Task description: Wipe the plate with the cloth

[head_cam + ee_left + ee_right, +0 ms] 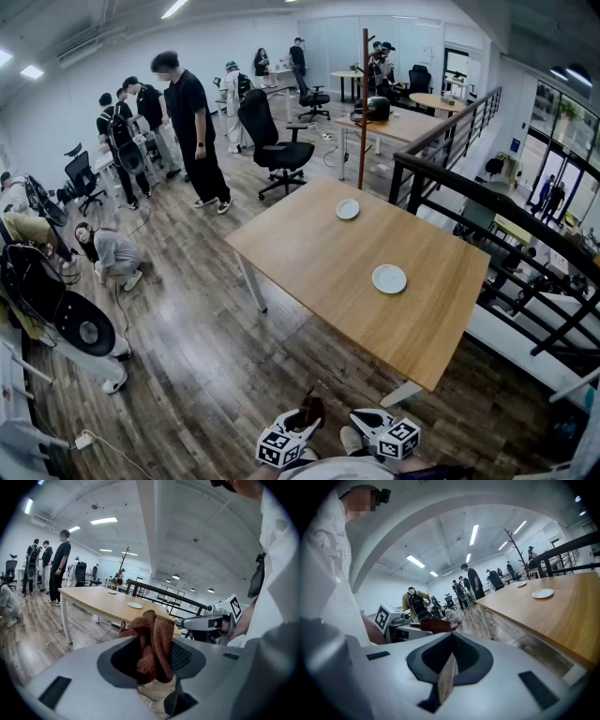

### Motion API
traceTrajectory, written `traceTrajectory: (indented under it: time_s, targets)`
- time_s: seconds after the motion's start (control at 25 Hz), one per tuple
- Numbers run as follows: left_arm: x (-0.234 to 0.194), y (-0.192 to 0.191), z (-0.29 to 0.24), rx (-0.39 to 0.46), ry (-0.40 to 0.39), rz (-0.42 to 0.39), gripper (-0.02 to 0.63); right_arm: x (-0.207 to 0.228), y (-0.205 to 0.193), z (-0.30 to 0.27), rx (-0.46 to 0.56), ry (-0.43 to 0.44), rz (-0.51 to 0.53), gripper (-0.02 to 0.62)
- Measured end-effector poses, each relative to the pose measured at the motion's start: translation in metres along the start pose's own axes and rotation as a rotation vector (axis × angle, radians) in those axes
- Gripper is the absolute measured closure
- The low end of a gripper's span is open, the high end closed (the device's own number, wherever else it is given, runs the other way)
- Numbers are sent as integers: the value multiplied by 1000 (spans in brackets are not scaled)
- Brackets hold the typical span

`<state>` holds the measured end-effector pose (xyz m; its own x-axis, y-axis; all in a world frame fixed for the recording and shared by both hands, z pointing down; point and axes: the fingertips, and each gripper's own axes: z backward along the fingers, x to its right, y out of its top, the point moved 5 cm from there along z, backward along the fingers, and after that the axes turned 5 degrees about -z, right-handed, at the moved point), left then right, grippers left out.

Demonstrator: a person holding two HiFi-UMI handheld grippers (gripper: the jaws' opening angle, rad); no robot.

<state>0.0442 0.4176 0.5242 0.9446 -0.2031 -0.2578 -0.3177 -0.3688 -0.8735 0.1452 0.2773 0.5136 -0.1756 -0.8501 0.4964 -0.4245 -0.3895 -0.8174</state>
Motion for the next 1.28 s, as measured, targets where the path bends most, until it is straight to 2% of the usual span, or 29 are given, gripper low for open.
traceTrajectory:
  time_s: [0.2, 0.36, 0.52, 0.8, 1.0, 1.08, 1.28]
  targets:
    - [6, -25, 19, -18, -42, -17, 436, -19, -21, 4, 36, -36, 3, 581]
    - [2, -24, 25, 2, -79, -35, 436, -25, -25, 8, 55, -90, 20, 581]
    - [0, -17, 25, 15, -93, -40, 436, -19, -17, 7, 85, -126, 5, 581]
    - [-11, -23, 32, 14, -88, -26, 436, -21, -8, -1, 55, -154, 43, 581]
    - [-38, 16, 16, 63, -58, -52, 436, 0, 35, -21, 65, -134, 82, 581]
    - [-38, 18, 18, 71, -48, -48, 436, 1, 39, -22, 70, -146, 59, 581]
    - [-37, 16, 11, 25, -64, -24, 436, 6, 44, -25, 75, -167, -11, 581]
